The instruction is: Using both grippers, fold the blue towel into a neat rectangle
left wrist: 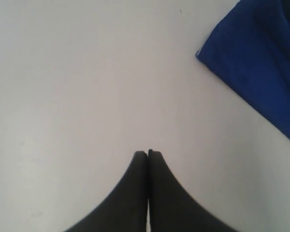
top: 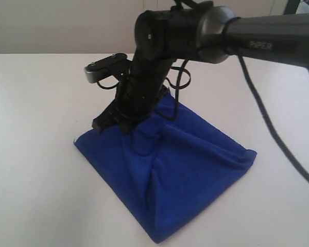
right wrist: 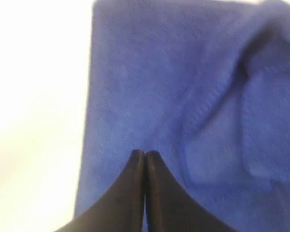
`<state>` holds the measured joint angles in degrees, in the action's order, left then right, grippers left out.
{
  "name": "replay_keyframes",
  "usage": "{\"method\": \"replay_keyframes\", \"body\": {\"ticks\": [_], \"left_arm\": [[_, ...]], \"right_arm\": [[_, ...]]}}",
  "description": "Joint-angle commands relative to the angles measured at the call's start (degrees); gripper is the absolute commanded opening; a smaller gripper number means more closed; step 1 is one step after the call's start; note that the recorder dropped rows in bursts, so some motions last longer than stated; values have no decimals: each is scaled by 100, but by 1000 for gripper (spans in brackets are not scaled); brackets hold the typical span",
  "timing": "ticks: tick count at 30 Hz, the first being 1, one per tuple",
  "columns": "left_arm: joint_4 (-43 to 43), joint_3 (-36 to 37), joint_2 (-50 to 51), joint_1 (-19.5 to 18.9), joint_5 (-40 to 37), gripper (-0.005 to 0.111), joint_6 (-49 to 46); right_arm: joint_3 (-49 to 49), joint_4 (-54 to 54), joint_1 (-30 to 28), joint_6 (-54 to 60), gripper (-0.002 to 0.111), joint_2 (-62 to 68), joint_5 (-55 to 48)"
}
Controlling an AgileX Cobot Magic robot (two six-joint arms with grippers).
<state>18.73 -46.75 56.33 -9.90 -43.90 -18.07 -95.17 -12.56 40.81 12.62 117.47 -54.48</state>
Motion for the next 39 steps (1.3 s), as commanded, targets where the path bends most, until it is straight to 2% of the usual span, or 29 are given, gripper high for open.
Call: {"method": "replay_keyframes", "body": {"ticks": [1, 12, 23, 31, 39], "left_arm": [[60, 26, -45, 35, -45, 0, 18], [60, 26, -45, 35, -45, 0, 18], [60, 26, -45, 35, -45, 0, 18], [60, 26, -45, 35, -45, 0, 18], [60, 26, -45, 35, -45, 0, 18]], "right_arm": [[-553, -10, 212, 61, 0, 463, -43], [-878, -545, 287, 269, 0, 1202, 407], [-878, -581, 372, 262, 0, 1747, 1170], [-878, 53, 362, -644, 0, 1867, 2128], [-878, 199, 225, -1297, 0, 2108, 2812]]}}
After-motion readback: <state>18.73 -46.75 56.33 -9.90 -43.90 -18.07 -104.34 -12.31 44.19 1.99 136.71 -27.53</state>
